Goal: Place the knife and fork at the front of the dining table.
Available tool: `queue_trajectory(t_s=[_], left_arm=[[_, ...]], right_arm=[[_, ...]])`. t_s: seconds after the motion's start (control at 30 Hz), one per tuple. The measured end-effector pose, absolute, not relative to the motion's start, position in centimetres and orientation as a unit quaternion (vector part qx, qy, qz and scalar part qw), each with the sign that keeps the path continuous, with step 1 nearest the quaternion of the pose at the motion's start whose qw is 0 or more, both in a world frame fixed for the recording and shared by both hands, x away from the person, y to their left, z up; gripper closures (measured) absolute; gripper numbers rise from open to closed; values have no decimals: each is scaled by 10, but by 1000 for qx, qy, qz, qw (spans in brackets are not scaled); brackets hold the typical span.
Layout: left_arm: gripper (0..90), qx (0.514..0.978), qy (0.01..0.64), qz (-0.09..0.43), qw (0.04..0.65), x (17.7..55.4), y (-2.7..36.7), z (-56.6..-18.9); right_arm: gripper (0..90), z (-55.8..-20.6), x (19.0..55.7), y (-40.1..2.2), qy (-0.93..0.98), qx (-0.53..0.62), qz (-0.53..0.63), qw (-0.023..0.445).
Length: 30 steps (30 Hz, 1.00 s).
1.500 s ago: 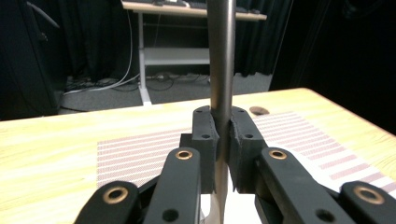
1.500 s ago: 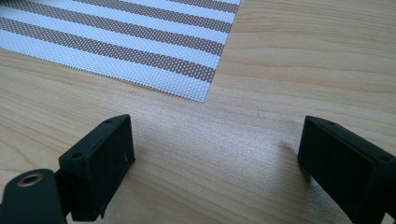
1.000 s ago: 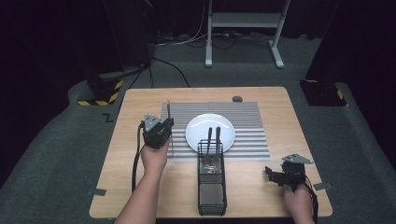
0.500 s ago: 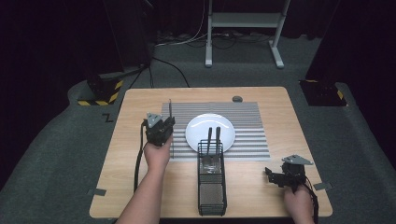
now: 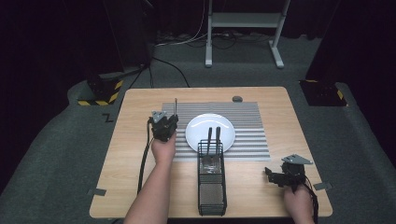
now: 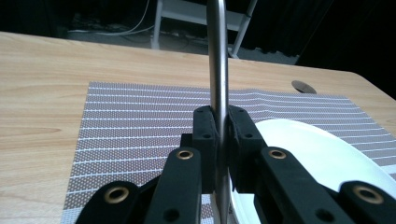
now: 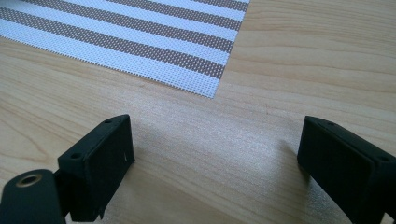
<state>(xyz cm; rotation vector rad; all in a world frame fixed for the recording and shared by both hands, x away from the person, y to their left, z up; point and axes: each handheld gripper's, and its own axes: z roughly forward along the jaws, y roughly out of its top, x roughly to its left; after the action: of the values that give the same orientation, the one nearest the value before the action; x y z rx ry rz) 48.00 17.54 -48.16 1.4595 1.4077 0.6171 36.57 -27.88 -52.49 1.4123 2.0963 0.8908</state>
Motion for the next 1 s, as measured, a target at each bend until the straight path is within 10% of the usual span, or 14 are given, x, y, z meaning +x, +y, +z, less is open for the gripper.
queue_trajectory(t_s=[1.0], left_arm=[[828, 591, 639, 218, 442, 508, 173, -505]], right_arm=[[103, -525, 366, -279, 762, 511, 326, 227]])
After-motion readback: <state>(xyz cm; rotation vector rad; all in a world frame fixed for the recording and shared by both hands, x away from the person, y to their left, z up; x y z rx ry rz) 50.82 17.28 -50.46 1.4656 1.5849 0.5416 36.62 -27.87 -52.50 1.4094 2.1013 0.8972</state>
